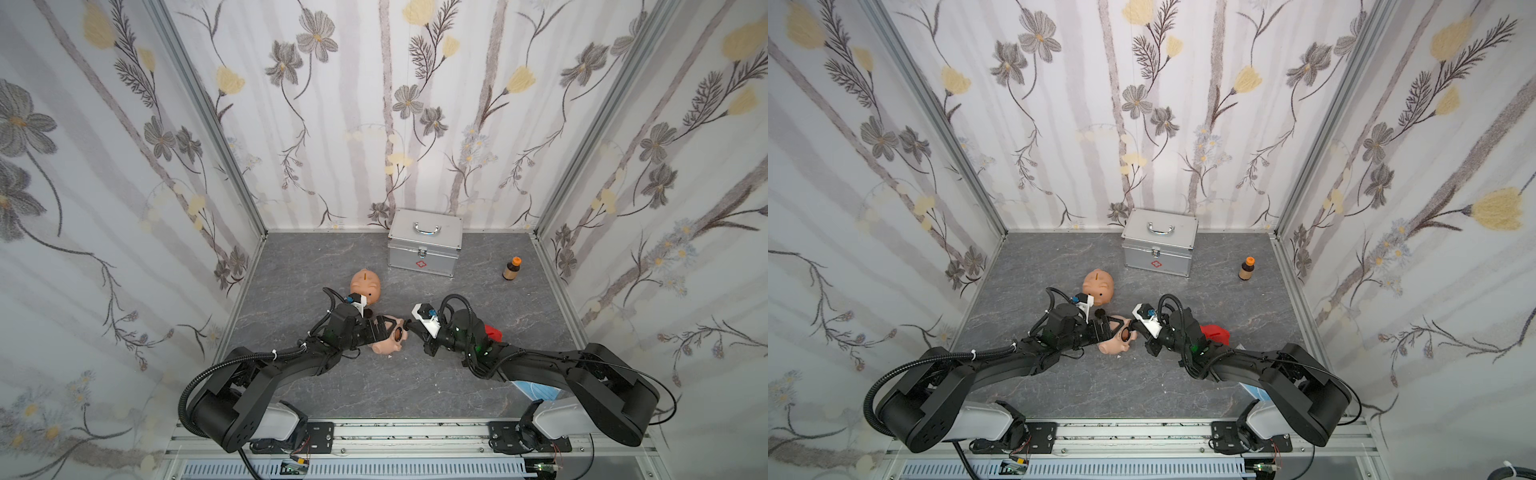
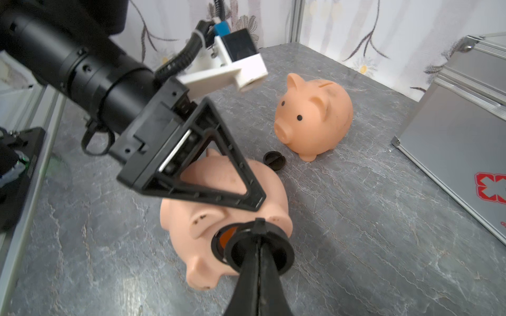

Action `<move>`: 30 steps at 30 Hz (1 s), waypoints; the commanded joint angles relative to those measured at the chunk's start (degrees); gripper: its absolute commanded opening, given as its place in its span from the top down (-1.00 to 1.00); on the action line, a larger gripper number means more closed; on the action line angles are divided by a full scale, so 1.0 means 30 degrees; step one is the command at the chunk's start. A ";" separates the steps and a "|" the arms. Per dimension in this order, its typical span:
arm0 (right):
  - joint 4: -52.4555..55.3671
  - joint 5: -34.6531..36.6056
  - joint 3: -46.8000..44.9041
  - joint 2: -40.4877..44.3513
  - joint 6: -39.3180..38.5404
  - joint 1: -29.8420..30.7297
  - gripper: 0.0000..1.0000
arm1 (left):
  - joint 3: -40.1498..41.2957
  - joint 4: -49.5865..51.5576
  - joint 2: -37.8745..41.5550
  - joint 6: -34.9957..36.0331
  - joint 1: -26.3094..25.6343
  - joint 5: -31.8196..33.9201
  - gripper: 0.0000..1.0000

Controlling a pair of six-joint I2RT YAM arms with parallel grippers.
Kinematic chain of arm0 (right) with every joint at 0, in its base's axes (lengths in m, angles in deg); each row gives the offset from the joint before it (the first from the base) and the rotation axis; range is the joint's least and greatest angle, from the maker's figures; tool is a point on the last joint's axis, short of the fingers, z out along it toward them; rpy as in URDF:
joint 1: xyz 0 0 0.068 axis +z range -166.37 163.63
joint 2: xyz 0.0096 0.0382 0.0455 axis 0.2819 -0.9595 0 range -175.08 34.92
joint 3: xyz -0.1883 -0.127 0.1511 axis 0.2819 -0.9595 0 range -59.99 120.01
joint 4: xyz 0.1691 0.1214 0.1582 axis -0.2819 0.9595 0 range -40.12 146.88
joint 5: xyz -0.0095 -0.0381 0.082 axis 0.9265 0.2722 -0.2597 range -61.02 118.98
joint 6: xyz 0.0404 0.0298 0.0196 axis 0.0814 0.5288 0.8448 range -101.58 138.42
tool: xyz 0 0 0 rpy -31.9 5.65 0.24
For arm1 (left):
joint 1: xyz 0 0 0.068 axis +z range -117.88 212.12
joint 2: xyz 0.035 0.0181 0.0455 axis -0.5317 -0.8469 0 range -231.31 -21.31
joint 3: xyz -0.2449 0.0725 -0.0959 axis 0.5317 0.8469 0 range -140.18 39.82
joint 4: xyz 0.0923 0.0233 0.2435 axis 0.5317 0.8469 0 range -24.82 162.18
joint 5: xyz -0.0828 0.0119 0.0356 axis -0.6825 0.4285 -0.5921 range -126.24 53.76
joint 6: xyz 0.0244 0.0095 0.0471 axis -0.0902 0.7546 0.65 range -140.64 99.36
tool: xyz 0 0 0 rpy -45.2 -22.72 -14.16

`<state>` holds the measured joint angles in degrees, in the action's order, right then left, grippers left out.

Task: Open piggy banks
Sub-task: Open the lid on the piggy bank, then place the lid at the center of the board.

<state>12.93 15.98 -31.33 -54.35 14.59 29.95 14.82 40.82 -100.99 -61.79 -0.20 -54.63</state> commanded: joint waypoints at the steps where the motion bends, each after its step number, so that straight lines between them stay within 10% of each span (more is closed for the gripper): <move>1: 0.4014 0.1961 0.1284 0.0433 0.3472 0.0073 1.00 | 0.0038 0.3306 -0.0043 0.0063 -0.0130 0.0434 -1.00; 8: 0.9651 0.7535 0.3236 0.1603 1.1559 0.0077 1.00 | -0.0051 0.3577 0.0192 0.0092 -0.0277 0.0684 -1.00; 30: 1.8782 0.4733 0.7950 -0.2867 1.4205 -0.0052 1.00 | -0.0949 0.3220 -0.0419 -0.0992 -0.1551 0.1787 -1.00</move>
<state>67.71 29.69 -8.27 -61.74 54.93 30.06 11.87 44.06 -101.69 -64.13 -4.54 -49.93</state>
